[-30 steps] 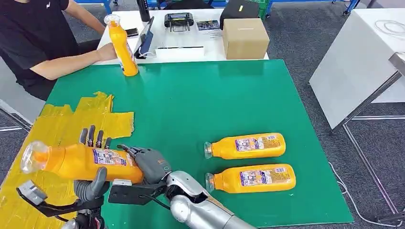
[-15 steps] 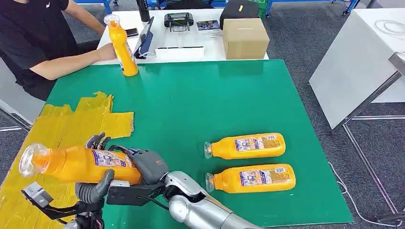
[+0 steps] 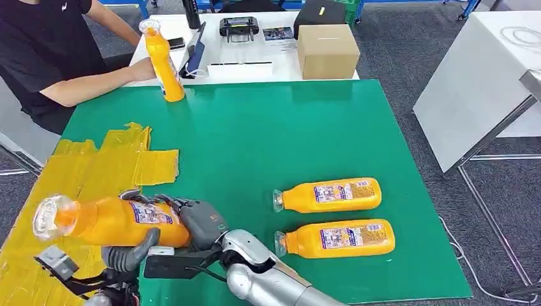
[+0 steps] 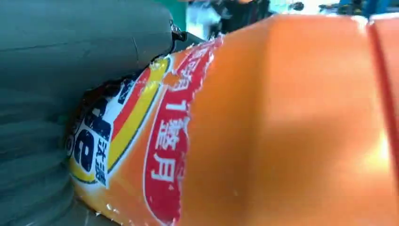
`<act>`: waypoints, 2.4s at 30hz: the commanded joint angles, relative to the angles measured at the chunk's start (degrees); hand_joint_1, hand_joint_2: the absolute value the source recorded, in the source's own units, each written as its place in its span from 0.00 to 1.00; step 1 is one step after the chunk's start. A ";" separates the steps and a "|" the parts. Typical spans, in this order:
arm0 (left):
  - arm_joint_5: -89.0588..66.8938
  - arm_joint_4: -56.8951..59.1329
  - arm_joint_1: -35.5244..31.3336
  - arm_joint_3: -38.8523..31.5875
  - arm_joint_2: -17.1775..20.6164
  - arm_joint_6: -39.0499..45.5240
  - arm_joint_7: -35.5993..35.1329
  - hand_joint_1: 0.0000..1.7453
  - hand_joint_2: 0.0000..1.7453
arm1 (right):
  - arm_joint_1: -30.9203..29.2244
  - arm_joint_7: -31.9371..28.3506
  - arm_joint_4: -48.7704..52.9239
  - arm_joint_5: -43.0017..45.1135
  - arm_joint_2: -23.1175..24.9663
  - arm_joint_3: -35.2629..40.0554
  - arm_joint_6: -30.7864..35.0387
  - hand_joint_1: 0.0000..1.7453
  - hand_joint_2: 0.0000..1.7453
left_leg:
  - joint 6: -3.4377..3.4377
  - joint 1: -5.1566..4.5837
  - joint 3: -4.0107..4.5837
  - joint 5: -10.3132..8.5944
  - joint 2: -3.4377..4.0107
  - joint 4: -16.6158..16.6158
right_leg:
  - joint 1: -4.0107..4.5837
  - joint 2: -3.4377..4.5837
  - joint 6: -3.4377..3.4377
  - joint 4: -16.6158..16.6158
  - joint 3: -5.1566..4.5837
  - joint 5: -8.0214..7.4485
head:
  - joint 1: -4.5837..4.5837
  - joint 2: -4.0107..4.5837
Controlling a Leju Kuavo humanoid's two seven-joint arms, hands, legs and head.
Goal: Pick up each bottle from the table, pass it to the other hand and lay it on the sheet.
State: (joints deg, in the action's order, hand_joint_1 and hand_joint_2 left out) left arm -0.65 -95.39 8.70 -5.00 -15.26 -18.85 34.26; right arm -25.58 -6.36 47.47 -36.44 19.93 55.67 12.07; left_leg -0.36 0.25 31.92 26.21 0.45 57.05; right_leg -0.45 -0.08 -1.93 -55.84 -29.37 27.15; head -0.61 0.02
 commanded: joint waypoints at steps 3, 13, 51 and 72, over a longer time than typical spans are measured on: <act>-29.36 -0.40 -3.80 -2.81 4.42 21.05 4.61 1.00 1.00 | 5.80 1.01 16.16 -4.65 -9.34 -10.31 -1.48 0.00 0.00 | 0.01 0.07 0.02 -0.04 -0.20 -0.01 | 0.08 -0.17 0.03 0.08 0.08 -0.02 | 0.00 0.00; -67.11 11.04 -2.25 -9.00 11.22 49.94 -3.40 1.00 1.00 | 10.60 -0.86 37.86 -3.02 -23.52 -17.42 -7.92 0.00 0.00 | -0.02 0.03 -0.15 -0.05 -0.37 -0.15 | 0.03 -0.31 0.00 0.24 0.33 -0.01 | 0.00 0.00; -77.84 29.31 0.33 -8.80 23.81 40.31 -6.30 0.00 0.00 | 15.66 -1.91 45.99 0.88 -35.82 -23.03 -10.04 0.00 1.00 | -0.01 0.02 -0.55 0.00 -0.29 -0.10 | 0.02 -0.17 0.01 0.14 0.69 0.02 | -0.02 0.00; -37.86 7.96 6.44 -15.43 17.80 19.89 5.74 0.00 0.00 | 35.29 -6.46 58.70 -1.66 -41.15 -34.03 -11.51 0.00 1.00 | -0.04 -0.13 -0.28 0.02 -0.54 -0.04 | -0.14 -0.40 0.01 0.08 0.45 0.07 | -0.02 0.00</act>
State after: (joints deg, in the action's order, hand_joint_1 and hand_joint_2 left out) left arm -66.04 -78.83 13.73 -20.08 8.44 8.78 38.68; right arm 1.31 -12.26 101.24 -35.12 -20.33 24.72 1.55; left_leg -0.39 0.10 31.60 26.23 0.09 57.00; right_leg -0.62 -0.32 -1.92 -55.81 -28.97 27.19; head -0.63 0.02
